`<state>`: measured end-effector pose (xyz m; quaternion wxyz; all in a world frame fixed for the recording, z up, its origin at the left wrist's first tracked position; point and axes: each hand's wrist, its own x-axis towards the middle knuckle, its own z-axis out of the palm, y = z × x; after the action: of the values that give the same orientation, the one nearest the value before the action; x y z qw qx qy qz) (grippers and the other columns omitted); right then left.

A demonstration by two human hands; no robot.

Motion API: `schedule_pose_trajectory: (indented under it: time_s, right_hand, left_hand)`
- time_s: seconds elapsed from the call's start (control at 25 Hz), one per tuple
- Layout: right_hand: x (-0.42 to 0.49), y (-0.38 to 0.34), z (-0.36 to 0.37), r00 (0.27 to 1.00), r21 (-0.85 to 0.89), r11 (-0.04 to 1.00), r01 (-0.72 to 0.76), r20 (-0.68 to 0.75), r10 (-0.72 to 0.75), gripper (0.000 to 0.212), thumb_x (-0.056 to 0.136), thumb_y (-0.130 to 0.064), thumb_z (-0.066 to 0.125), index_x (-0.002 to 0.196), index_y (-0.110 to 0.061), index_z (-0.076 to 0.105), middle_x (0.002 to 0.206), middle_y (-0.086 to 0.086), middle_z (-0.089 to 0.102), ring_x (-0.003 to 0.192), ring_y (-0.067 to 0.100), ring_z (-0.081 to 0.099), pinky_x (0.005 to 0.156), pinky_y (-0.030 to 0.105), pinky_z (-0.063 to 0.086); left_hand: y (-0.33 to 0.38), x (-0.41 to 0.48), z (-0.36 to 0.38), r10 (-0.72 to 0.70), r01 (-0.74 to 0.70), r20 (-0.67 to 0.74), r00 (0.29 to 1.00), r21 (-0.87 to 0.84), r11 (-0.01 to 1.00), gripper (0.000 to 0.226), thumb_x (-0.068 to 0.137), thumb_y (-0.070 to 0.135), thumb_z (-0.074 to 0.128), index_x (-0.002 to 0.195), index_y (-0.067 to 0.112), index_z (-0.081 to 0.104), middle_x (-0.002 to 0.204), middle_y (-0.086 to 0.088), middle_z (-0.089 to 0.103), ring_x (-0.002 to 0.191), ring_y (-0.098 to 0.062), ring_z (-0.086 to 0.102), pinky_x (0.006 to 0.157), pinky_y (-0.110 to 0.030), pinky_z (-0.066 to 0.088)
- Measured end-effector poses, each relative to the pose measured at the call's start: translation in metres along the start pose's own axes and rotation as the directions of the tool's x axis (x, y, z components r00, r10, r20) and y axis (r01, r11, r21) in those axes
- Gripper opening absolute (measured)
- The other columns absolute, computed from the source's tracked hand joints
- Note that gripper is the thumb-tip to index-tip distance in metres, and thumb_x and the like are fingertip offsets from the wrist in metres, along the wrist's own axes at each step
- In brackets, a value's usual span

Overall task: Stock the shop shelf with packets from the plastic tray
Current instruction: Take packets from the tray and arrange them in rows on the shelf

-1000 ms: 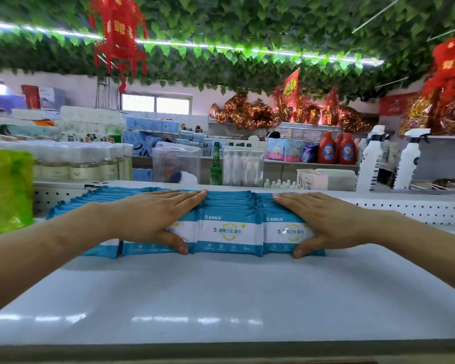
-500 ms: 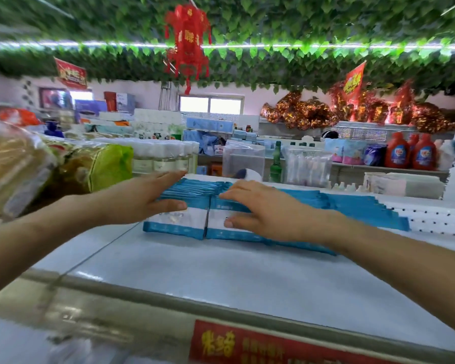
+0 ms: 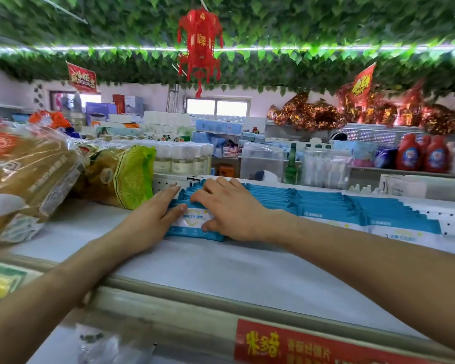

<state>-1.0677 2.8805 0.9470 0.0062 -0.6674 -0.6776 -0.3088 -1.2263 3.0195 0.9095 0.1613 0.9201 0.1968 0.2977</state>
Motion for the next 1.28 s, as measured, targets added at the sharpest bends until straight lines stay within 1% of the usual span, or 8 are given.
schedule_pose_trajectory:
  time_s: [0.16,0.28,0.48,0.6,0.8,1.0,1.12,1.28]
  right_hand:
    - [0.004,-0.005,-0.013,0.991,0.088,0.996,-0.010,0.134,-0.002,0.060,0.086,-0.028,0.077,0.134,-0.025,0.040,0.125,0.011,0.049,0.111,0.028,0.051,0.097,0.045,0.046]
    - [0.001,-0.004,-0.028,0.979,0.310,0.951,-0.005,0.194,-0.058,0.043,0.089,-0.003,0.065,0.118,-0.024,0.042,0.114,0.007,0.045,0.092,0.023,0.055,0.081,0.046,0.052]
    - [-0.033,0.030,-0.058,0.954,0.541,0.839,-0.052,0.276,-0.119,0.023,0.096,0.001,0.058,0.107,-0.018,0.065,0.111,-0.009,0.060,0.103,0.007,0.054,0.091,0.022,0.048]
    - [-0.085,0.075,-0.077,0.933,0.608,0.765,-0.213,0.358,-0.025,0.028,0.100,-0.003,0.059,0.111,-0.025,0.072,0.118,-0.023,0.060,0.113,-0.001,0.055,0.094,0.018,0.051]
    - [-0.181,0.139,-0.083,0.903,0.597,0.696,-0.399,0.387,0.186,0.035,0.099,-0.008,0.063,0.107,-0.040,0.074,0.122,-0.025,0.062,0.115,-0.003,0.057,0.094,0.021,0.052]
    - [-0.209,0.159,-0.071,0.927,0.530,0.776,-0.342,0.326,0.186,0.039,0.096,-0.006,0.067,0.108,-0.043,0.073,0.116,-0.025,0.064,0.113,0.000,0.058,0.094,0.015,0.046]
    - [-0.209,0.162,-0.068,0.934,0.508,0.805,-0.306,0.324,0.150,0.042,0.095,-0.006,0.067,0.109,-0.045,0.071,0.120,-0.024,0.058,0.118,0.002,0.055,0.102,0.019,0.045]
    - [-0.213,0.165,-0.068,0.937,0.505,0.814,-0.286,0.324,0.128,0.043,0.095,-0.005,0.067,0.111,-0.045,0.071,0.121,-0.022,0.053,0.120,0.001,0.052,0.101,0.014,0.041]
  left_hand:
    - [0.000,0.001,-0.001,0.023,-0.023,-0.016,1.000,0.006,1.000,0.063,0.106,0.036,0.048,0.161,0.013,0.028,0.168,-0.007,0.027,0.154,-0.018,0.025,0.120,-0.023,0.016]
    - [-0.004,-0.001,-0.002,0.017,-0.024,-0.087,0.996,-0.081,0.996,0.072,0.103,0.053,0.044,0.164,0.023,0.020,0.168,0.000,0.027,0.153,-0.015,0.028,0.123,-0.033,0.023]
    - [-0.006,-0.004,-0.004,0.034,-0.075,-0.125,0.992,-0.338,0.938,0.081,0.088,0.080,0.040,0.159,0.045,0.021,0.163,0.020,0.031,0.147,0.003,0.030,0.121,-0.028,0.023]
    - [-0.008,-0.005,-0.004,0.017,-0.026,-0.037,0.999,-0.280,0.960,0.089,0.078,0.088,0.037,0.157,0.051,0.021,0.162,0.025,0.027,0.148,0.003,0.025,0.120,-0.026,0.017]
    - [-0.002,-0.005,0.002,-0.001,0.008,0.136,0.991,-0.051,0.999,0.053,0.088,0.084,0.036,0.137,0.068,0.022,0.156,0.024,0.024,0.145,-0.002,0.025,0.117,-0.023,0.015]
    - [0.009,0.002,0.002,0.116,-0.132,0.116,0.987,0.143,0.981,0.103,0.077,0.094,0.029,0.161,0.037,0.020,0.167,0.026,0.007,0.152,0.009,0.007,0.123,-0.023,0.007]
    - [0.032,0.008,0.005,0.107,-0.138,0.143,0.984,0.227,0.964,0.106,0.075,0.096,0.022,0.163,0.036,0.017,0.168,0.023,0.005,0.154,0.000,0.008,0.126,-0.031,0.013]
    - [0.083,0.014,0.023,0.214,-0.255,0.192,0.958,0.220,0.942,0.095,0.086,0.090,0.025,0.164,0.036,0.013,0.168,0.022,0.002,0.150,0.007,0.000,0.123,-0.024,0.004]
